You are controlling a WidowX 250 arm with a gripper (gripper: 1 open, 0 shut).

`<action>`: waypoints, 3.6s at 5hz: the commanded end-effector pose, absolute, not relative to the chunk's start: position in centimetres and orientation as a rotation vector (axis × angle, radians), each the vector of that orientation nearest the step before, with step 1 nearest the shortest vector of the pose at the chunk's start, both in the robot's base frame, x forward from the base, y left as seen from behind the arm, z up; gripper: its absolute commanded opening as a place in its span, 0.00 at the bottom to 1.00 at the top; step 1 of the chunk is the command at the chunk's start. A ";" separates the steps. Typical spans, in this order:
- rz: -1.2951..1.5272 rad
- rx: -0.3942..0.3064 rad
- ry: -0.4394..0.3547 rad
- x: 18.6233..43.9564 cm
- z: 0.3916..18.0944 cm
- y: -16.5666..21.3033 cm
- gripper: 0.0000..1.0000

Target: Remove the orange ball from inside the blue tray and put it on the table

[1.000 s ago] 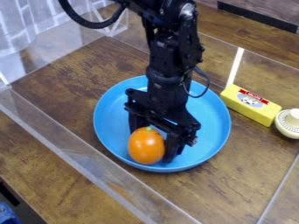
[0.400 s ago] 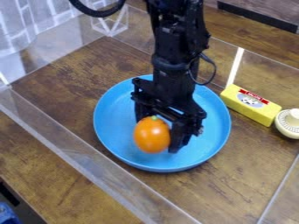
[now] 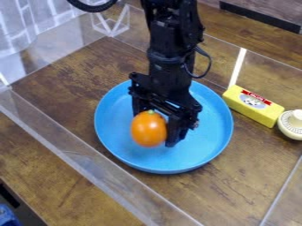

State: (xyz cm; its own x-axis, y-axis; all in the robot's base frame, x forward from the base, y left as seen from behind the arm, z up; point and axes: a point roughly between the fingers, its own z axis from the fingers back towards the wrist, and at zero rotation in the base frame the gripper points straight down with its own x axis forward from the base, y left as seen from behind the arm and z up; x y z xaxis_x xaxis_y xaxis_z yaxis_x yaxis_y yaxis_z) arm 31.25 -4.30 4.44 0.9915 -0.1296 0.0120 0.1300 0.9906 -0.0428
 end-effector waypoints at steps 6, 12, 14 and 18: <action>-0.141 -0.067 -0.181 34.2 5.8 -2.9 0.00; -0.146 -0.039 -0.211 35.6 5.3 -1.9 0.00; -0.153 -0.007 -0.200 35.6 6.9 -1.7 0.00; -0.121 0.120 -0.238 36.0 16.2 2.0 0.00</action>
